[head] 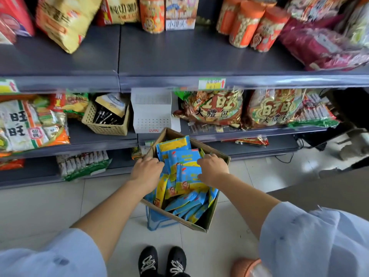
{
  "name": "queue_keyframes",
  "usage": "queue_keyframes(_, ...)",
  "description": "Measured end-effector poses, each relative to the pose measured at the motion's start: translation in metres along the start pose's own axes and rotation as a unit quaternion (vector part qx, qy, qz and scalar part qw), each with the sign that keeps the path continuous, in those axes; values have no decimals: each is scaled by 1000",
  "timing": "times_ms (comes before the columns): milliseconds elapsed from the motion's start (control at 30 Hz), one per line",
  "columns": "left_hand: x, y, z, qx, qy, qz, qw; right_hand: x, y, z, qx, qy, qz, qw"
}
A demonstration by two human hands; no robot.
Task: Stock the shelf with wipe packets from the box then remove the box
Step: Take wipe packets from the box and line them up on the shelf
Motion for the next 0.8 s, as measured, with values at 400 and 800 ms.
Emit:
queue_keyframes(400,33,4,67,75,-34,6,997,40,20,53,-2,4,43,999)
queue_keyframes(800,23,-20,14,-345,-97,-65,931,15,16,9,157,1,19,987)
Point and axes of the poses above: each hand's wrist, its own x-axis towards the middle knuckle, its own z-axis out of the palm, y = z × x, the point moved 8 cm from there along x, towards the middle knuckle, and after that the axes turned 10 degrees about -z, right-handed, at the moved point
